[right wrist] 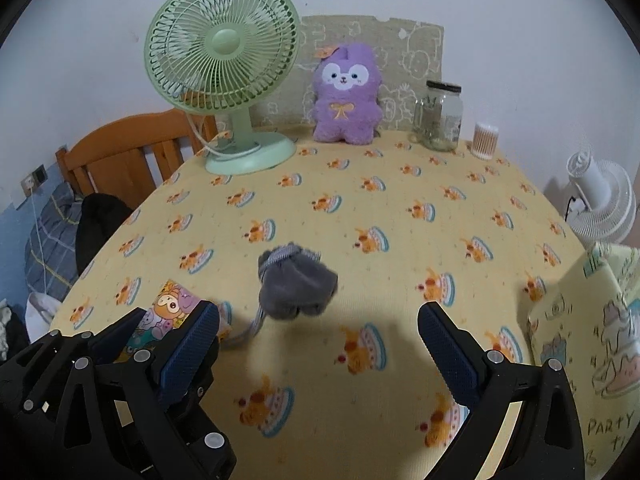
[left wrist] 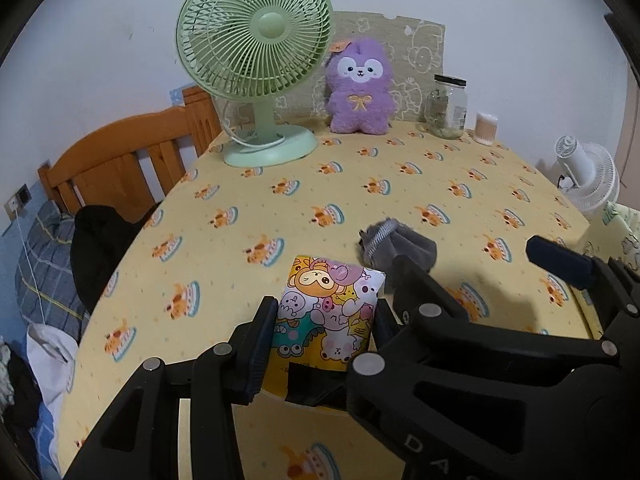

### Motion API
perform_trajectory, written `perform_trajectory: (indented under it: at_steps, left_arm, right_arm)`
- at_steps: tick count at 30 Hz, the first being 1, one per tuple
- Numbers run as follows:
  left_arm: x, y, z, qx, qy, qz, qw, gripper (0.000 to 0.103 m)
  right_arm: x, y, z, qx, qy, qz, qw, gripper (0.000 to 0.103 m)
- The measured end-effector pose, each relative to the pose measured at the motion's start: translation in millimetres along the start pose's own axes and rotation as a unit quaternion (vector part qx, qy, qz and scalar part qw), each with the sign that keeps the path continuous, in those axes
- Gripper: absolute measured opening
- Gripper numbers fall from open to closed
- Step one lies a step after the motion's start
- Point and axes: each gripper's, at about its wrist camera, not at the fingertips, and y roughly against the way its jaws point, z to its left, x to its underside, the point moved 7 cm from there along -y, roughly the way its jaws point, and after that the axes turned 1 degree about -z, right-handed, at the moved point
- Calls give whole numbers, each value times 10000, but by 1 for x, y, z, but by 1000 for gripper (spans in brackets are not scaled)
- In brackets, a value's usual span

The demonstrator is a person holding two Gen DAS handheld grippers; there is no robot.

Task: Organize soft objects
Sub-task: 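Grasp the cartoon tissue pack with the left tool while the right tool grasps the grey pouch, then lift and carry the tissue pack with the left tool while the right tool carries the pouch toward the box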

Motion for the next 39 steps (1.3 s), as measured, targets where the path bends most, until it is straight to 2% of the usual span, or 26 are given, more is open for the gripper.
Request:
perform_trajectory:
  at_steps: [3, 10, 18, 22, 24, 39]
  left_arm:
    - [-7, -6, 1, -53, -40, -18, 10000, 49]
    - [-13, -23, 3, -118, -20, 57, 9999, 49]
    - [-6, -43, 2, -83, -7, 349, 9994, 49]
    - [-4, -48, 5, -16, 111, 467, 9988, 49]
    - [-3, -49, 7, -20, 150, 501, 9986, 49]
    - [8, -32, 8, -194, 159, 503, 9984, 49]
  right_arm:
    - [-8, -6, -2, 47, 20, -74, 10000, 98]
    - [-12, -29, -2, -177, -74, 123, 9997, 89]
    - [-3, -53, 2, -295, 48, 461, 9985, 71]
    - [0, -62, 7, -548, 66, 644, 9964, 62]
    - [0, -65, 12, -652, 108, 707, 9953, 54]
    - [8, -49, 16, -565, 212, 626, 9962, 43]
